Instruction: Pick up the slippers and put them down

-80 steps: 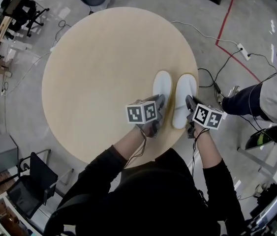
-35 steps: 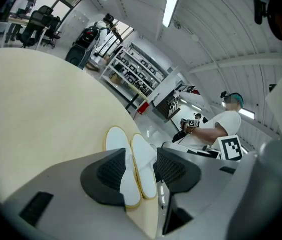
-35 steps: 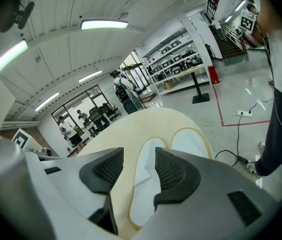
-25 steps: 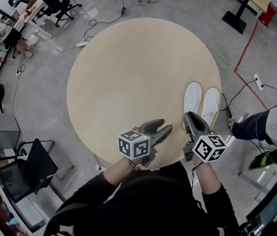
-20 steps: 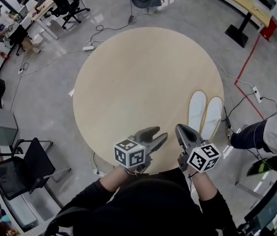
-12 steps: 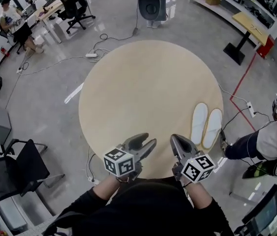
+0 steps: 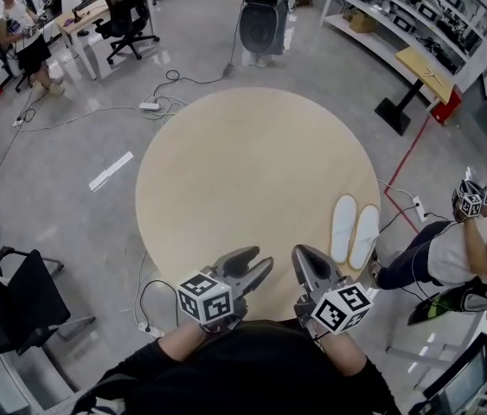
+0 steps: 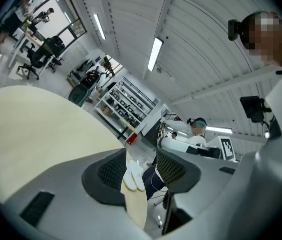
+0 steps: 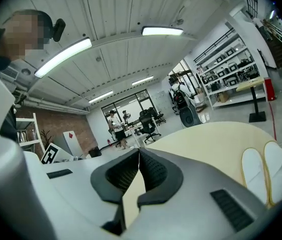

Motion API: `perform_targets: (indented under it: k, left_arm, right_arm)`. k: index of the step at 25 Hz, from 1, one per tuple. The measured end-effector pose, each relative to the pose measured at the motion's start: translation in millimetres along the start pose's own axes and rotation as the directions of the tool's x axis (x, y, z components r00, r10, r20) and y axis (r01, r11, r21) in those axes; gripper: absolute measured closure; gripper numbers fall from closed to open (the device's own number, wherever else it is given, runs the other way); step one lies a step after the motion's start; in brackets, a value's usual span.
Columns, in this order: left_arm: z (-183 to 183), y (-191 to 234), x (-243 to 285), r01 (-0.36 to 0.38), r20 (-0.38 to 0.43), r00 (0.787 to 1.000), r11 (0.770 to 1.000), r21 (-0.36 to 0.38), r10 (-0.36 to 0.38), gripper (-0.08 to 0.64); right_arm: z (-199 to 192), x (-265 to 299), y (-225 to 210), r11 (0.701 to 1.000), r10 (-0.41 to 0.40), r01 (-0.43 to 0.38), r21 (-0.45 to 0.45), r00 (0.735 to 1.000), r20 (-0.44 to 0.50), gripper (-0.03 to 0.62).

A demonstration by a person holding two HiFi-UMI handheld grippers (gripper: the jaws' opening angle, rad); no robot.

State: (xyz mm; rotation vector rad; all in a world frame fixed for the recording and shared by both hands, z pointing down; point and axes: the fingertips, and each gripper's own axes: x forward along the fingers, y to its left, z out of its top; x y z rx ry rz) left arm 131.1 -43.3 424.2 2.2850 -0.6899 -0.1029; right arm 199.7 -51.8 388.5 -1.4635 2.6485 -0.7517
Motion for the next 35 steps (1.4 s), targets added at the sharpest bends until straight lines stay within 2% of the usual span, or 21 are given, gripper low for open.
perform_targets:
  k: [9,17,23,28,35]
  left_arm:
    - [18.6,-0.3,-13.6,-0.065,0.076,0.995,0.998,0.012,0.064,0.359]
    - [1.8,-9.3,-21.3,-0.151,0.079,0.985,0.988,-0.025,0.153,0.359]
    - [-8.9,-42.3,-0.8,-0.197,0.061,0.979,0.980,0.013,0.195,0.359]
    - [-27.4,-69.3,4.1,-0.226,0.045,0.973,0.973,0.040,0.224,0.359]
    - [-50.7,-78.1,13.1,-0.270,0.037,0.963,0.962,0.045,0.268,0.359]
  right_arm:
    - [7.3,-1.4,15.4,0.997,0.063,-0.064,-0.031,0.998,-0.014,0.577]
    - [-1.5,-22.0,22.7,0.993,0.116,-0.116,-0.021,0.993,-0.015,0.577]
    - [12.6,-53.0,4.5,0.989,0.150,-0.150,-0.002,0.989,0.014,0.577]
    - [8.5,-79.6,-0.7,0.984,0.179,-0.179,0.024,0.984,0.014,0.577]
    - [-0.5,-95.2,-17.9,0.978,0.199,-0.199,0.060,0.980,0.015,0.577]
